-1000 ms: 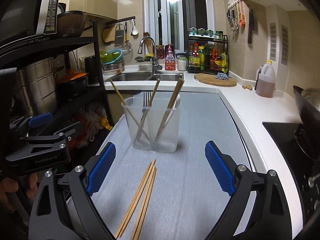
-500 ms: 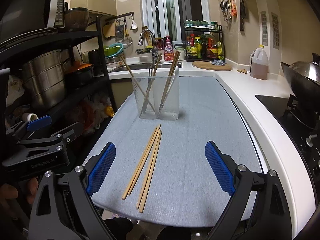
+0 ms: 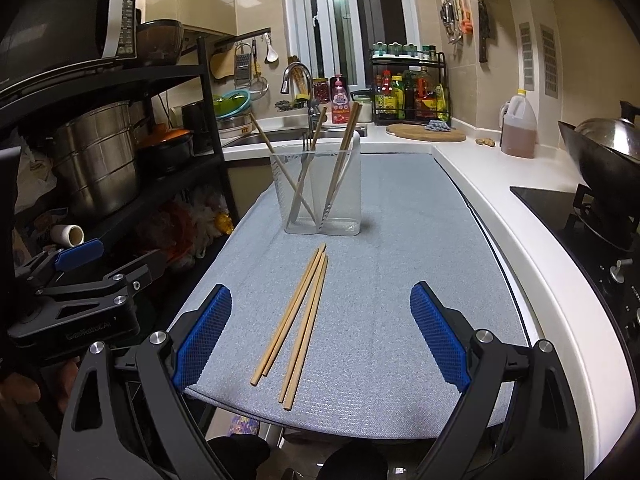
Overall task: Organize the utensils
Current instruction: 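Withdraw both open grippers back toward the loose chopsticks on the mat, then grasp a wooden chopstick with the right gripper while the left grasps another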
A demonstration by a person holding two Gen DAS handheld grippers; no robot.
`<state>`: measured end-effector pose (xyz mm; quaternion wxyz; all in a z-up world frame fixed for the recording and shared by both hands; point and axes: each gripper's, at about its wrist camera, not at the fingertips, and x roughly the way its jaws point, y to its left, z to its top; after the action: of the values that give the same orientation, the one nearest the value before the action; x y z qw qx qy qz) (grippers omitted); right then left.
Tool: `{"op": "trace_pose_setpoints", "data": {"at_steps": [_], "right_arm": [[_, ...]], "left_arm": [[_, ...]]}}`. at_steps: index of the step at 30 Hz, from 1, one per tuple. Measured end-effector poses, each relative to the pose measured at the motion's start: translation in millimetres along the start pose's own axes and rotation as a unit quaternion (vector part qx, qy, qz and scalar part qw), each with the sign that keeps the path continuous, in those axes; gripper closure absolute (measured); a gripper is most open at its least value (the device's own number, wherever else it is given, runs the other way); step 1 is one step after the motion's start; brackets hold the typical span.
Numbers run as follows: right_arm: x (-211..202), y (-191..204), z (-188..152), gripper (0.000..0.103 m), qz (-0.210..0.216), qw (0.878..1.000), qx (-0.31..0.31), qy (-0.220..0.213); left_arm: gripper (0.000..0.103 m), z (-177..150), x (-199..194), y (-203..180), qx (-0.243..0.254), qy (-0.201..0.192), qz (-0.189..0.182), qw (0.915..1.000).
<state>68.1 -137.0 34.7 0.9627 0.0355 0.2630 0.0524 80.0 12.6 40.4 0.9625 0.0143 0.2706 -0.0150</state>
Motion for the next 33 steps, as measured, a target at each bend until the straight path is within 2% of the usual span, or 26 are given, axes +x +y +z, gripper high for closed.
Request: {"op": "trace_pose_setpoints", "data": {"at_steps": [9, 11, 16, 19, 26, 33], "right_arm": [[29.1, -6.8, -30.7, 0.015, -0.018, 0.999, 0.0, 0.028], [37.9, -5.6, -41.6, 0.022, -0.021, 0.999, -0.008, 0.04], [59.7, -4.2, -63.4, 0.052, -0.012, 0.996, -0.013, 0.082], [68.3, -1.3, -74.1, 0.062, 0.001, 0.995, -0.006, 0.103], [70.7, 11.5, -88.4, 0.063, 0.018, 0.994, -0.018, 0.11], [79.0, 11.5, -93.8, 0.068, -0.021, 0.993, -0.038, 0.11]], "left_arm": [[0.009, -22.8, 23.3, 9.7, -0.023, 0.034, 0.015, 0.999], [0.009, -30.0, 28.7, 12.6, -0.025, 0.045, 0.018, 0.9985], [0.009, -40.8, 38.5, 18.8, -0.031, 0.062, 0.029, 0.9972], [0.009, -45.0, 42.4, 21.6, -0.038, 0.067, 0.031, 0.9966], [0.009, -52.6, 49.3, 19.7, -0.034, 0.078, 0.03, 0.996], [0.009, -56.2, 50.9, 15.3, -0.03, 0.077, 0.02, 0.9964]]}}
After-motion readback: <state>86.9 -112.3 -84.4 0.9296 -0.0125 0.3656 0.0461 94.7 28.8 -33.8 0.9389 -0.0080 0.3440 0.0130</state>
